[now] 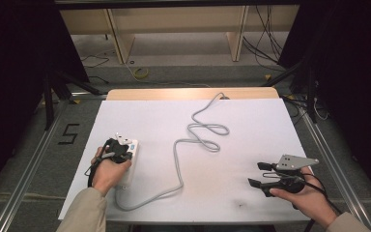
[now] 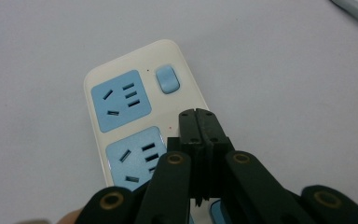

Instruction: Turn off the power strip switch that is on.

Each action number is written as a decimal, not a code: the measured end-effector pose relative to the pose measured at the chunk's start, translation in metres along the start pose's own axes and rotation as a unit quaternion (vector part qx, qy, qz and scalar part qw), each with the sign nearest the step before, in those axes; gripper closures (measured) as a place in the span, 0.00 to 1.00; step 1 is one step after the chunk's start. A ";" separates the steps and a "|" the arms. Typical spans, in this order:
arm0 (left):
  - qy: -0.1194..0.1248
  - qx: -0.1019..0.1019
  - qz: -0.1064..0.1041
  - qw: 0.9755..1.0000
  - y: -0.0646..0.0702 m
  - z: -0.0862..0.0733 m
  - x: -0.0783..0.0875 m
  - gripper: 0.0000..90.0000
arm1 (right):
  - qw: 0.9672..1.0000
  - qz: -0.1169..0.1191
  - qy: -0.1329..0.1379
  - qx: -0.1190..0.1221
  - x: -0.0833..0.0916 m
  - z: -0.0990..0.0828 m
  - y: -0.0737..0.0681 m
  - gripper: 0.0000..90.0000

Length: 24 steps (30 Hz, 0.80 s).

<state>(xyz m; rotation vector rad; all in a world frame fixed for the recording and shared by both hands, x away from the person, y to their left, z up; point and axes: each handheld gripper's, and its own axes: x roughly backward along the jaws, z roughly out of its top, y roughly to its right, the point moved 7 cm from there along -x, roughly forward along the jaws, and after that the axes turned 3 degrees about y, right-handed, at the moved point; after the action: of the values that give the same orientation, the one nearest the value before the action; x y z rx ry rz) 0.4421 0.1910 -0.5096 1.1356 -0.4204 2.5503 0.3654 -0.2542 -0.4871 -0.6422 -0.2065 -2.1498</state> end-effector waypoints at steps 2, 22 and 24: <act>-0.005 -0.002 0.000 1.000 0.000 0.001 0.000 1.00 | 1.000 0.001 -0.001 0.000 0.000 0.000 0.000 0.32; -0.048 0.023 -0.016 0.998 -0.003 0.006 -0.002 1.00 | 1.000 0.002 0.000 -0.001 0.000 0.000 0.000 0.32; -0.050 0.021 -0.015 0.998 -0.002 0.006 -0.002 1.00 | 1.000 0.003 0.000 -0.001 0.000 0.000 -0.001 0.32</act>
<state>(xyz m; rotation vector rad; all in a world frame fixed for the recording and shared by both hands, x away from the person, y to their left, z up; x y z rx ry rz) 0.4483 0.1903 -0.5066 1.2777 -0.3736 2.4960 0.3649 -0.2539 -0.4871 -0.6439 -0.2016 -2.1452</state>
